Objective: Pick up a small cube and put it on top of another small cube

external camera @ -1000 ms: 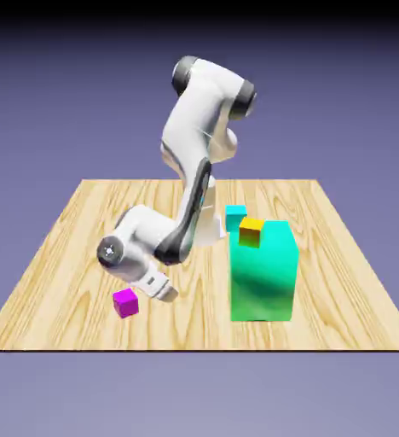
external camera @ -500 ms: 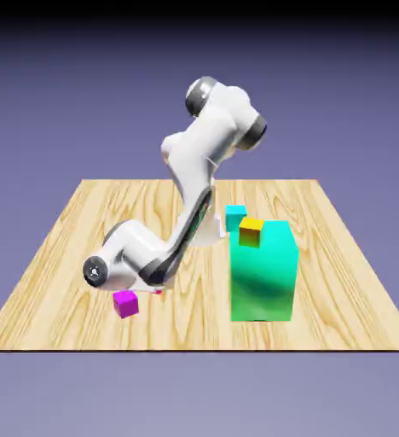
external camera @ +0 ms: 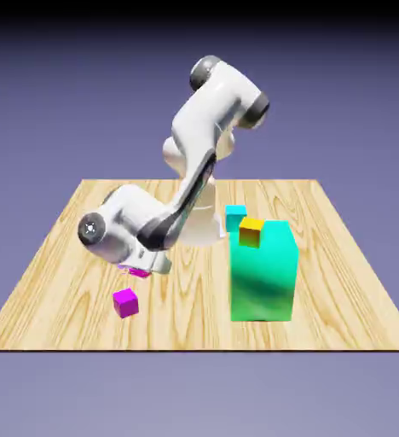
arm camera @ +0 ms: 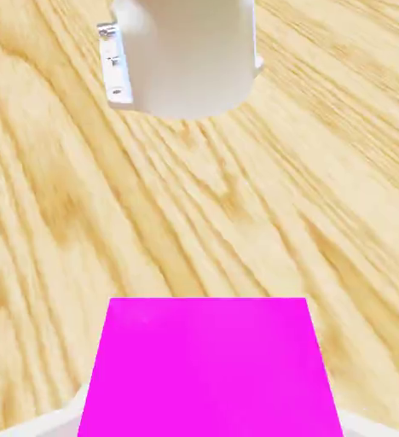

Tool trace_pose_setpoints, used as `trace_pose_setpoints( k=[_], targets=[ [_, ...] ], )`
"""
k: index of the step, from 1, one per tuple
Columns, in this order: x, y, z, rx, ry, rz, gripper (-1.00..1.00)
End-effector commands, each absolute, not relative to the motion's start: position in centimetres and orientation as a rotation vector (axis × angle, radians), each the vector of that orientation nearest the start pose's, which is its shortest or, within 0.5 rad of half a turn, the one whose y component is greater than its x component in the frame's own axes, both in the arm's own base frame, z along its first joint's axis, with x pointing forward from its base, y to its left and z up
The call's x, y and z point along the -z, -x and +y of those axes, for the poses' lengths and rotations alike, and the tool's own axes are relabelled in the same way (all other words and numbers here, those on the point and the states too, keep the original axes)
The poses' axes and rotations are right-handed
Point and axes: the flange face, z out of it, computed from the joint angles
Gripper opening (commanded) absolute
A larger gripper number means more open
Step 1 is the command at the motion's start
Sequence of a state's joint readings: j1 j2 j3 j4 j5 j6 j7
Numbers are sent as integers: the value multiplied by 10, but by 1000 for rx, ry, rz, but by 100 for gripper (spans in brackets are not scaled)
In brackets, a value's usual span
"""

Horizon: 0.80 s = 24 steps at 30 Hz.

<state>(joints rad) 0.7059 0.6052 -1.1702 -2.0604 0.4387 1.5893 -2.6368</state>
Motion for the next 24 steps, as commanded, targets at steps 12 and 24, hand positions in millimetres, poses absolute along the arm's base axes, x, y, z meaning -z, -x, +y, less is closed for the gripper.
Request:
trace_pose_setpoints(
  k=[12, 24],
  targets=[
    [-414, -464, -209, 173, 1853, -2040, -100],
    [-413, -437, -283, 543, 2037, -1667, -100]
  ],
)
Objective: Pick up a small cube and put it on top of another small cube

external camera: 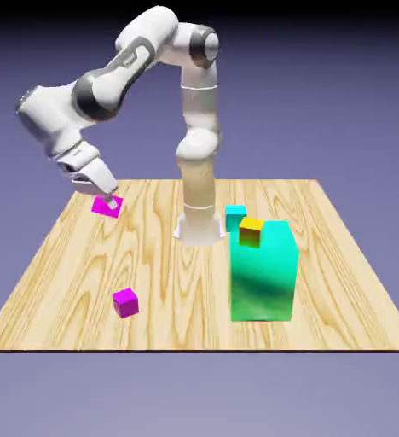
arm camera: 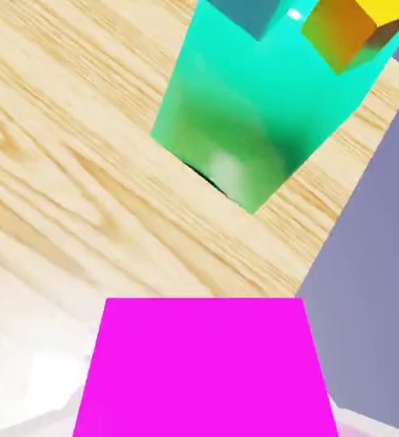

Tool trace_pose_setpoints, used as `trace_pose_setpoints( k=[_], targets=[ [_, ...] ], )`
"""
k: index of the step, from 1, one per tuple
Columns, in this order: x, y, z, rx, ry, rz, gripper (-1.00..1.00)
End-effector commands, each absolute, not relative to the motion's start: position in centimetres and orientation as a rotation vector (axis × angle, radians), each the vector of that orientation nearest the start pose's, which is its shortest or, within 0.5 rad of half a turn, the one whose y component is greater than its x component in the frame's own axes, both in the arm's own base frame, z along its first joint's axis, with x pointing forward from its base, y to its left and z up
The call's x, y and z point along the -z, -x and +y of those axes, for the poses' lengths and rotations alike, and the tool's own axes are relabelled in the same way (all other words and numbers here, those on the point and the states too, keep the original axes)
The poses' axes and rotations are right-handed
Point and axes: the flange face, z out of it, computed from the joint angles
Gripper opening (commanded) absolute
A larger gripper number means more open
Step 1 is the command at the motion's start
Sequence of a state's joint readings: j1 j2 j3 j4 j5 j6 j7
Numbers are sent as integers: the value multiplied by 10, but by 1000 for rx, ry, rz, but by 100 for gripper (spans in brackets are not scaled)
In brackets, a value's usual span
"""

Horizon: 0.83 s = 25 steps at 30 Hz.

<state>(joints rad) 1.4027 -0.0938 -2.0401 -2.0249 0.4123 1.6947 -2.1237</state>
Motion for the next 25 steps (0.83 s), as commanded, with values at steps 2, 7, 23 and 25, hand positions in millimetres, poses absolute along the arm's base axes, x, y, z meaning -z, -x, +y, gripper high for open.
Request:
trace_pose_setpoints(
  k=[2, 7, 23, 25],
  targets=[
    [-397, -434, -295, 575, 2047, -1578, -100],
    [-340, -428, -318, 600, 2053, -1339, -100],
    [-134, -405, -285, 429, 2022, -871, 100],
    [-148, -406, -298, 431, 2021, -871, 100]
  ],
)
